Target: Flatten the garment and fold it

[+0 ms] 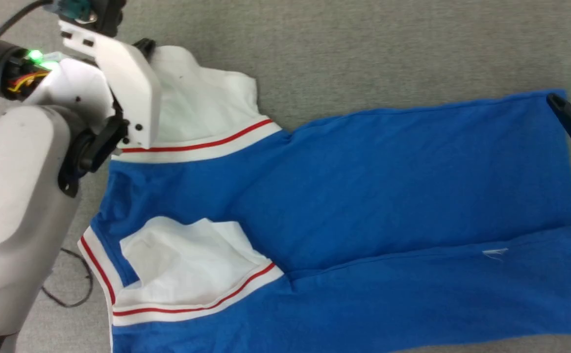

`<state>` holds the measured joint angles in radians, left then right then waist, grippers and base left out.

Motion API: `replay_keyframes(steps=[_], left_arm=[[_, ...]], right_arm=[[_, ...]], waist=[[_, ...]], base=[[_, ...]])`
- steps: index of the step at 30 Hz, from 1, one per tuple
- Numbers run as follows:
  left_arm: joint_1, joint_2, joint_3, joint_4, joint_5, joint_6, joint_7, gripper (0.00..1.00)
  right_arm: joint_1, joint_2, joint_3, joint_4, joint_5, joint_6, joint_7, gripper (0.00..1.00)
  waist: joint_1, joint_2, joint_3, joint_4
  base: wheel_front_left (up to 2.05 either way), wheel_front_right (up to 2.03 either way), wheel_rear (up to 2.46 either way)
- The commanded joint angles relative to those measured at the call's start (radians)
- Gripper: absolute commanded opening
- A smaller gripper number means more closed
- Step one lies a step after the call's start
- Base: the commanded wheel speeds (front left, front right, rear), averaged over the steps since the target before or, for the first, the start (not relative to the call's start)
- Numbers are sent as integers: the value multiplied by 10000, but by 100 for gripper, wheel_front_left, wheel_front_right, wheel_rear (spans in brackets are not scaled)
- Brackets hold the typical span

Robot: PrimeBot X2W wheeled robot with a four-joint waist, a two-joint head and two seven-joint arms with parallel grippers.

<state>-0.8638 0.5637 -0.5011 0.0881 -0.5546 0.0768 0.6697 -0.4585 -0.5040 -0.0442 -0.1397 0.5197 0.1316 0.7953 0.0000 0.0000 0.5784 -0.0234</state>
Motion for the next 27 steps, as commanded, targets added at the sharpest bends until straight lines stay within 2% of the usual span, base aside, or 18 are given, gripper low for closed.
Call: replay_keyframes(steps=[1, 3, 4, 5, 6, 9, 13, 18, 27], left_arm=[[-135, -92, -24, -3, 40, 11, -106, 0], [-238, -206, -45, 28, 65, 17, -265, 0], [-270, -229, -46, 39, 66, 19, -298, 0], [-303, -240, -46, 45, 66, 18, -319, 0], [-338, -245, -37, 43, 68, 21, -344, 0], [-428, -253, -8, 19, 56, 36, -386, 0], [-472, -232, 68, -35, 56, 44, -579, 0], [-237, -169, 378, -232, -83, 32, -1337, 0], [1935, 148, 1220, -1725, -726, 291, -2982, 0]], right_arm=[[-182, 7, 31, 123, -50, -9, 79, 100], [-167, 82, 87, 399, -67, -9, 289, 100], [-140, 120, 114, 470, -29, -9, 400, 76], [-111, 170, 123, 522, 23, -9, 524, 44], [-72, 195, 132, 544, 53, -9, 682, 0], [-32, 234, 64, 486, 40, -9, 966, 0], [-118, 278, -38, 320, -30, -9, 794, 0], [-338, 479, -221, 142, -92, -9, -69, 0], [629, 954, -614, -504, 150, -9, -1017, 0]], waist=[[0, 0, 176, 188], [0, 0, 276, 289], [0, 0, 299, 311], [0, 0, 316, 326], [0, 0, 330, 334], [0, 0, 367, 343], [0, 0, 345, 320], [0, 0, -27, 256], [0, 0, -1413, 278]], base=[[0, 0, 0], [0, 0, 0], [0, 0, 0], [0, 0, 0], [0, 0, 0], [0, 0, 0], [0, 0, 0], [0, 0, 0], [0, 0, 0]])
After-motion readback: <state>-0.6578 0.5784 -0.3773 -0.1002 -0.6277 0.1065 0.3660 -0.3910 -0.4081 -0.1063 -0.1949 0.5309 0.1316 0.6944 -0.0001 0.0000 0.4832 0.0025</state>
